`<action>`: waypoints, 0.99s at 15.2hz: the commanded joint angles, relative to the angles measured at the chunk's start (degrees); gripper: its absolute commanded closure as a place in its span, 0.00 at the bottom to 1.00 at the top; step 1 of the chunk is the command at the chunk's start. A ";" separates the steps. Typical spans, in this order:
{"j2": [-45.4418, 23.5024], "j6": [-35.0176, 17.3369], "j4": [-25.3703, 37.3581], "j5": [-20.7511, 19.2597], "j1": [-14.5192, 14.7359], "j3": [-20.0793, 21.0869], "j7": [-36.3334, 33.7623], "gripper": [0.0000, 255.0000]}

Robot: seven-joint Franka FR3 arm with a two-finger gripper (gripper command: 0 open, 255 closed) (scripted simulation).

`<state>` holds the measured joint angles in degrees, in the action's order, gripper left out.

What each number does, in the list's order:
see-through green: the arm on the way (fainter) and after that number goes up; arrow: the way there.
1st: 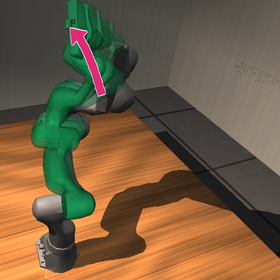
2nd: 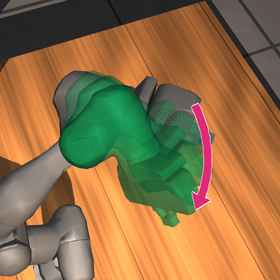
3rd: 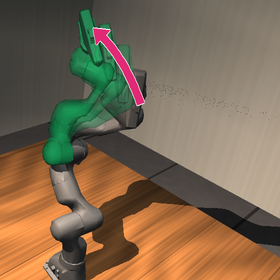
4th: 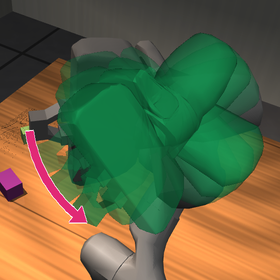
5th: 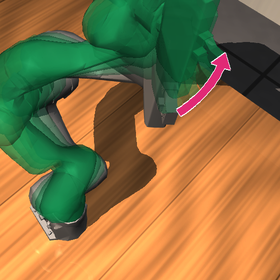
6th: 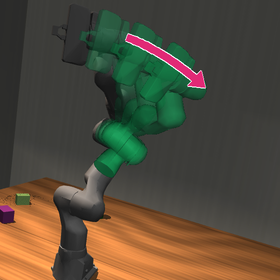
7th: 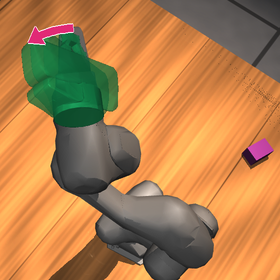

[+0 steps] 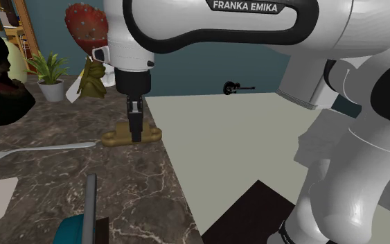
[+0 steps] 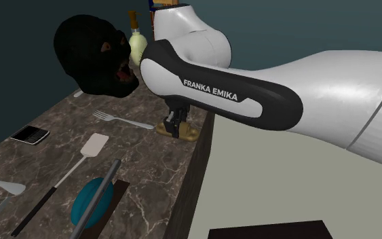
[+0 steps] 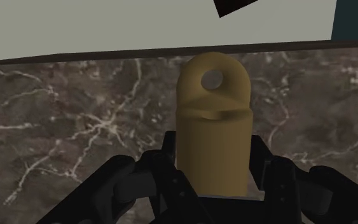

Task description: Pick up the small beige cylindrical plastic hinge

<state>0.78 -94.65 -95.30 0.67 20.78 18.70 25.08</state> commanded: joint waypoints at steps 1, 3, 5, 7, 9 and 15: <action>-0.13 0.81 0.81 -0.01 0.03 0.03 -0.06 1.00; -0.47 2.43 2.76 -0.12 0.06 0.07 -0.15 1.00; -0.87 4.08 4.79 -0.25 0.10 0.11 -0.25 1.00; -1.34 5.75 6.91 -0.41 0.16 0.16 -0.37 1.00; -1.89 7.46 9.14 -0.58 0.23 0.23 -0.51 1.00; -4.04 12.82 16.53 -1.30 0.59 0.51 -1.02 1.00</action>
<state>-2.84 -82.85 -80.17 -0.49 21.32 19.18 24.10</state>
